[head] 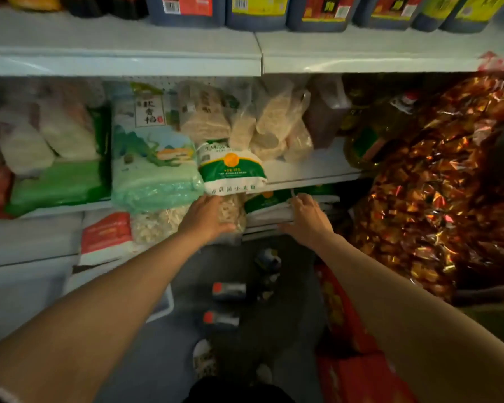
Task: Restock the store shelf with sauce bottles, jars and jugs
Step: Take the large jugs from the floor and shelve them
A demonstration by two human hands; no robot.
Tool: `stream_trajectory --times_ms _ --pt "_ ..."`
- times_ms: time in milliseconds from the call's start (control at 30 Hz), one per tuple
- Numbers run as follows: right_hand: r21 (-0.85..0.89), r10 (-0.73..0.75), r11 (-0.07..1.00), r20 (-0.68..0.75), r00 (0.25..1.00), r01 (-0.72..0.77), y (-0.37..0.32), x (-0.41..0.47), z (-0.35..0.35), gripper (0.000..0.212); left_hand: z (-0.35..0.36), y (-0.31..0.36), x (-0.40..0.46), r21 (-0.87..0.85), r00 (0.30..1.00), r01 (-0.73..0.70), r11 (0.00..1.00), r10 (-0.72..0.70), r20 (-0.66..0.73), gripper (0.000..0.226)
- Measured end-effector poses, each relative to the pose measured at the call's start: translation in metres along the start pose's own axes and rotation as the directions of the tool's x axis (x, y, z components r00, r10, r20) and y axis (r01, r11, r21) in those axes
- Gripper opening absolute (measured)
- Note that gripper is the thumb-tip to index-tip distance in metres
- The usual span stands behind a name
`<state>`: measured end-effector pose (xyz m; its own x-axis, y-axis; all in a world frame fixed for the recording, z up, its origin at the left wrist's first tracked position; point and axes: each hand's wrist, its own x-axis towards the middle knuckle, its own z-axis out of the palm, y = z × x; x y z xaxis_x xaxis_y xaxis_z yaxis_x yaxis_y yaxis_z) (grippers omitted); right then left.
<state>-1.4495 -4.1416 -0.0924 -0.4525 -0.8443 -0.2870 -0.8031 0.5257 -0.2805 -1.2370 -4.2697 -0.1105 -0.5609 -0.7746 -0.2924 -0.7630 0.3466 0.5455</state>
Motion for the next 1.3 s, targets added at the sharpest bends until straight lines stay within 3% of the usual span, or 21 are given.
stream_trajectory --times_ms 167,400,533,667,800,933,1133,1300 --pt "0.052 0.052 0.997 0.195 0.98 -0.063 0.041 -0.025 0.088 0.071 0.078 -0.042 -0.035 -0.067 0.974 0.166 0.984 -0.152 0.17 0.077" --pt "0.32 0.143 0.913 0.329 0.933 -0.253 0.086 -0.046 0.23 0.037 0.187 -0.129 -0.068 -0.109 0.914 0.339 0.934 -0.3 0.271 0.072" --pt "0.414 0.191 0.838 0.387 0.902 -0.355 0.098 -0.039 0.32 0.038 0.257 -0.193 -0.058 -0.146 0.868 0.445 0.883 -0.386 0.311 0.071" --pt "0.431 0.202 0.8 0.461 0.864 -0.417 0.113 -0.021 0.421 0.039 0.334 -0.253 -0.031 -0.234 0.796 0.566 0.79 -0.449 0.407 0.084" --pt "0.493 0.185 0.722 0.538 0.822 -0.485 0.122 -0.002 0.509 0.039 0.411 -0.306 -0.004 -0.252 0.795 0.555 0.793 -0.416 0.442 0.094" --pt "0.563 0.155 0.66 0.545 0.824 -0.497 0.122 0.006 0.587 0.046 0.477 -0.352 0.012 -0.249 0.789 0.543 0.802 -0.386 0.478 0.105" --pt "0.75 0.125 0.533 0.389 0.913 -0.393 0.129 0.001 0.662 0.044 0.52 -0.398 0.027 -0.325 0.837 0.489 0.809 -0.33 0.437 0.105" --pt "0.788 0.078 0.547 0.289 0.954 -0.283 0.14 0.004 0.679 0.045 0.528 -0.414 0.044 -0.36 0.858 0.428 0.829 -0.247 0.45 0.113"
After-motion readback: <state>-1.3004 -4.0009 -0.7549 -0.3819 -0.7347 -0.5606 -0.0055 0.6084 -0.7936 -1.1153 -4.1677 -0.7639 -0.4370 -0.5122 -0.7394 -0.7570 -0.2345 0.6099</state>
